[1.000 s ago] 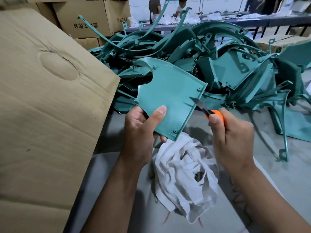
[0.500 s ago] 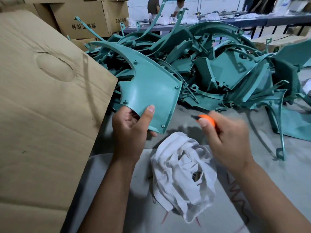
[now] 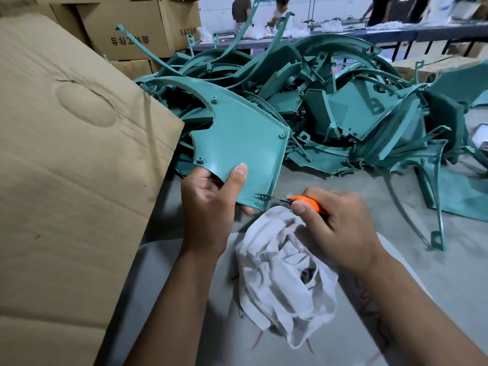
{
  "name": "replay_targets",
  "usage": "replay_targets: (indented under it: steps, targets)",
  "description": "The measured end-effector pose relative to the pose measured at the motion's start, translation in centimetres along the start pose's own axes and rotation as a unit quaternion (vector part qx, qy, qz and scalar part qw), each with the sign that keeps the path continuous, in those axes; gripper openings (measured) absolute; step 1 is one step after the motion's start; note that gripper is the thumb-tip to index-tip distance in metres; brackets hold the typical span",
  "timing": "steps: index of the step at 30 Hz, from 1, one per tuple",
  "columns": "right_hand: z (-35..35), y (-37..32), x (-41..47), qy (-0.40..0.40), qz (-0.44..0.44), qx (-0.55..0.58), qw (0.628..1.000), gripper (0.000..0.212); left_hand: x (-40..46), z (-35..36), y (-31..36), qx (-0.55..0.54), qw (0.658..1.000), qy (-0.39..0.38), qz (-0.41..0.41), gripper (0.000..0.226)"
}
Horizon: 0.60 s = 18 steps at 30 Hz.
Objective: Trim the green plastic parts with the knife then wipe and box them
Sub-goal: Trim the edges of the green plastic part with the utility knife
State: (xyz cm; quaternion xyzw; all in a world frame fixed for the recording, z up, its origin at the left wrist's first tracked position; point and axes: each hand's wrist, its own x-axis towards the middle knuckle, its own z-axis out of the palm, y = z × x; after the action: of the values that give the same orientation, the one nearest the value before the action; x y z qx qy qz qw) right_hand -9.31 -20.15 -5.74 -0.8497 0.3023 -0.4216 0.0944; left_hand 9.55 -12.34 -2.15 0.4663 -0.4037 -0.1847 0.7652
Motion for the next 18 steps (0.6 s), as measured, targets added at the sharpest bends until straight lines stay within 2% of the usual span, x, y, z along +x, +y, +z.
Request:
replay_targets:
  steps: [9,12,18]
  targets:
    - [-0.2,-0.6,0.0,0.026,0.002,-0.05,0.998,0.05,0.3,-0.4,0.1,-0.021,1.0,-0.012,-0.015,0.017]
    - [-0.7,-0.3,0.3,0.067,0.012,-0.043,0.997,0.043,0.3,-0.6,-0.1,-0.017,0.999,-0.021,-0.029,0.011]
    - [-1.7,0.8,0.6,0.137,0.064,-0.09,0.984,0.049,0.1,-0.9,-0.3,-0.023,0.995,-0.075,-0.059,0.008]
